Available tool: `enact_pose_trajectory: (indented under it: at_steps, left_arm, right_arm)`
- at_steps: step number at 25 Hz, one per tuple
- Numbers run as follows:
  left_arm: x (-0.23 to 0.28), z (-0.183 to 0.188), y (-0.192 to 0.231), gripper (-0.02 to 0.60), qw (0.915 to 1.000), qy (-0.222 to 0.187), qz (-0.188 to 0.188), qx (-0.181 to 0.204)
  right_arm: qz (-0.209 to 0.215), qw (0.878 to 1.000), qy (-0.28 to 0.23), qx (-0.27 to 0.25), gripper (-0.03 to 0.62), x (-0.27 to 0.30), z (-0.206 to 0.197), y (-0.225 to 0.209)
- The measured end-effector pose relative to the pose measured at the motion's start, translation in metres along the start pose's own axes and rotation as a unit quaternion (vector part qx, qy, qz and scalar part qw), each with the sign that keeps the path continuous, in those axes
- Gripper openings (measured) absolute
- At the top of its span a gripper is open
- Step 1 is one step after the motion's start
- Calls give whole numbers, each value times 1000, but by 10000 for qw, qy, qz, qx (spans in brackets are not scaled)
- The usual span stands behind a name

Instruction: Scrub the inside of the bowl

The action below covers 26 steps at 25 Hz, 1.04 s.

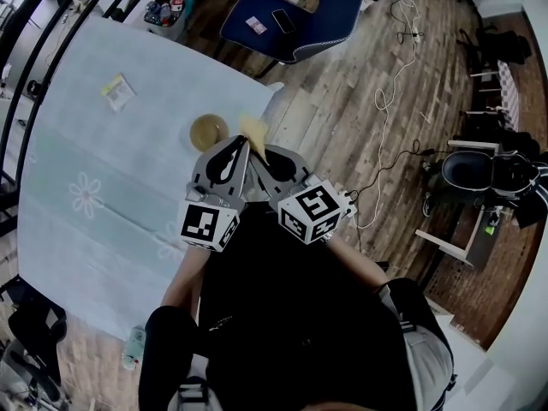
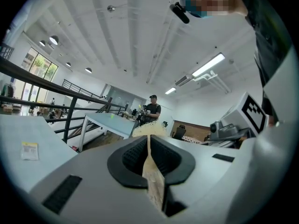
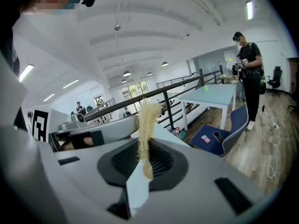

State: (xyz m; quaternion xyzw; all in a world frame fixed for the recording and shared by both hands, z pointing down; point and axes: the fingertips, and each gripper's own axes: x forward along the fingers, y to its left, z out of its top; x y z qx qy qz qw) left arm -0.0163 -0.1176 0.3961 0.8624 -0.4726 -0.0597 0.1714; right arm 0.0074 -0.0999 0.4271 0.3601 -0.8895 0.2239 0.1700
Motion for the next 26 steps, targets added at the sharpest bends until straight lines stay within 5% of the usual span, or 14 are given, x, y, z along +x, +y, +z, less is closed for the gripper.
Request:
enact_pose_trajectory:
  at_steps: [26]
  left_arm:
    - [-2,-1,9,29,9998,-74,117,-169]
  right_arm:
    - [115,9998,129,-89,49,7,0,3]
